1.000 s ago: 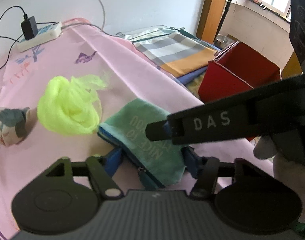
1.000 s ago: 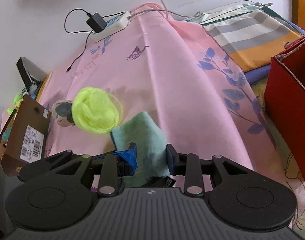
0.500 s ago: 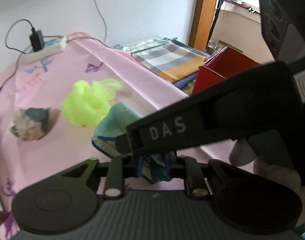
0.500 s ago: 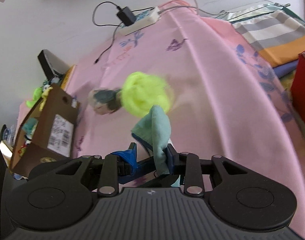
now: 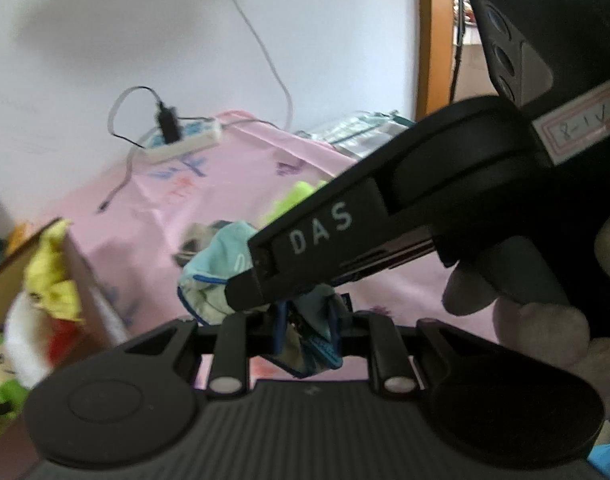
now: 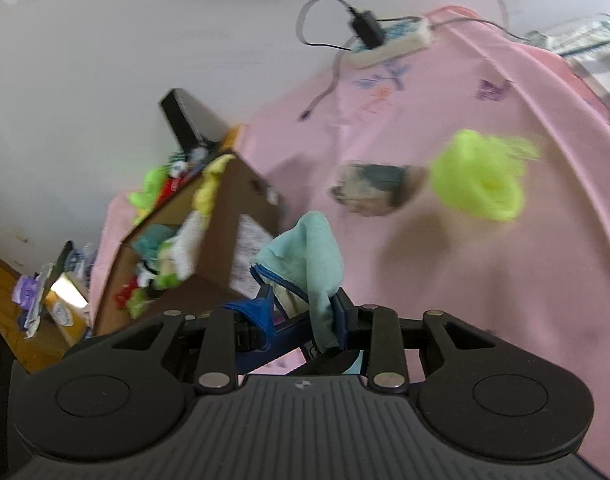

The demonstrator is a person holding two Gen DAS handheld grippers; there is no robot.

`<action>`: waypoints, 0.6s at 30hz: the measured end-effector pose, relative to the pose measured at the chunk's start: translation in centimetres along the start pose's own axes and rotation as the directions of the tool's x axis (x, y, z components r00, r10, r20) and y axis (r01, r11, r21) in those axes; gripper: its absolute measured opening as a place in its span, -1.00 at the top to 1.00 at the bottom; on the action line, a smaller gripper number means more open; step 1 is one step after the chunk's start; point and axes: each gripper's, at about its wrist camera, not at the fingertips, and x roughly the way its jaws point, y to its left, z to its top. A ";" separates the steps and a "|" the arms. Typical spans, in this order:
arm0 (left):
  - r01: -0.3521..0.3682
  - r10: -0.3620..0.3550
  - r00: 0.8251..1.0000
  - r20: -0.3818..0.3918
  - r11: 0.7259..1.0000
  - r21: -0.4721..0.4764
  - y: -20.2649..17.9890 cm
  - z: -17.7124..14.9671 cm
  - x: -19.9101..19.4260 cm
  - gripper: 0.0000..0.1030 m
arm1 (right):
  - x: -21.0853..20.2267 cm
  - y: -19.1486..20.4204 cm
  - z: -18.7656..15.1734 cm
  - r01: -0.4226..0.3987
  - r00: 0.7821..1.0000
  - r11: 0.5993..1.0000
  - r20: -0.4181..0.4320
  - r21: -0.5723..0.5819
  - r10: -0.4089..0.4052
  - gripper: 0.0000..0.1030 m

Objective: Organize soft objects
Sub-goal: 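Carry the green pouch with the right gripper over the box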

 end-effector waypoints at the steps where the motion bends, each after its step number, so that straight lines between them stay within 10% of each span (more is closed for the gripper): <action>1: -0.007 0.007 1.000 0.009 1.000 -0.003 0.6 -0.1 -0.6 0.66 | 0.2 0.8 0.0 -0.010 1.000 1.000 0.006 -0.008 0.010 0.74; 18: -0.134 0.135 0.984 0.120 0.991 -0.012 12.0 0.1 -5.7 0.66 | 5.7 10.3 2.5 -0.153 0.979 0.983 0.116 -0.102 0.165 0.74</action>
